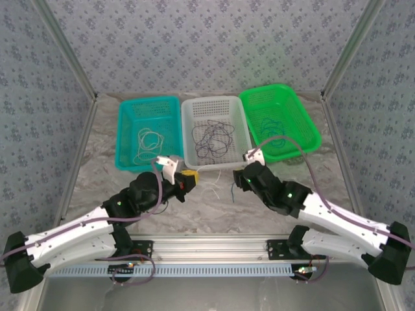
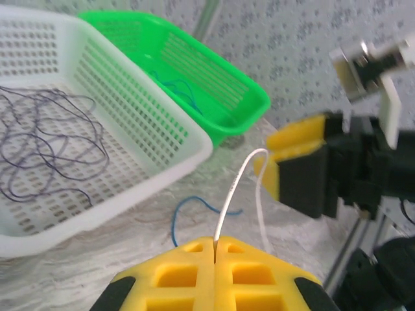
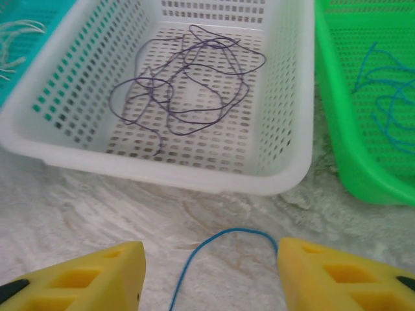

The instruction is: Untangle the cables

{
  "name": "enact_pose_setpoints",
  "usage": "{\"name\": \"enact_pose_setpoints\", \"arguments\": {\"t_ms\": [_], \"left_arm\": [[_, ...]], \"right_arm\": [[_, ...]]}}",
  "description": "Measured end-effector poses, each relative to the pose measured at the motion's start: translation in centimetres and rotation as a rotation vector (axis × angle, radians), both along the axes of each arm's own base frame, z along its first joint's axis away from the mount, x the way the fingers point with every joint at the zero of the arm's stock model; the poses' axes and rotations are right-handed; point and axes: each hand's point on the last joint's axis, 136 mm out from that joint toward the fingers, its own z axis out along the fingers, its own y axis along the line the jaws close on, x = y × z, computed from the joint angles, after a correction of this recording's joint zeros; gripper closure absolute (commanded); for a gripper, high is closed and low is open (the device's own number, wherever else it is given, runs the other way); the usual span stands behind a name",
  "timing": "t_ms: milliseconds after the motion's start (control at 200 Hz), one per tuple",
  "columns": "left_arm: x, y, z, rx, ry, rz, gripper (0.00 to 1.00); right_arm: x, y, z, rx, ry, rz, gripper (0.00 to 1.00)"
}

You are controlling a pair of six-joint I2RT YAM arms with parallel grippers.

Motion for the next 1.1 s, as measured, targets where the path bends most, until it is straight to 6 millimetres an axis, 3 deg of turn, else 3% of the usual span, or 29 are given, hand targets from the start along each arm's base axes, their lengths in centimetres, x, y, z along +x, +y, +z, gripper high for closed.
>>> {"name": "enact_pose_setpoints", "arguments": {"t_ms": [240,445,799,1099], "left_arm": [[1.5,0.9,1.4,-0.053,-0.026,0.106,1.00],[2.2,0.5,1.6,-0.080,-0.023,0.134,1.00],[2.8,-0.2,2.1,-0.126,-0.020,0.142,1.00],[3.0,-0.9,3.6,-0.182,-0.020,0.132,1.00]], "right_arm": [[-3.2,2.2,-2.5,0.166,0.051,0.095,0.29],[-4.1,5.0,-4.6,0.264,0.091,0.116,0.23],[-3.6,7.0,-2.4,0.483,0.045,0.101,0.22],[-3.0,7.3,-2.2,0.515,0.022,0.083,0.23]]}}
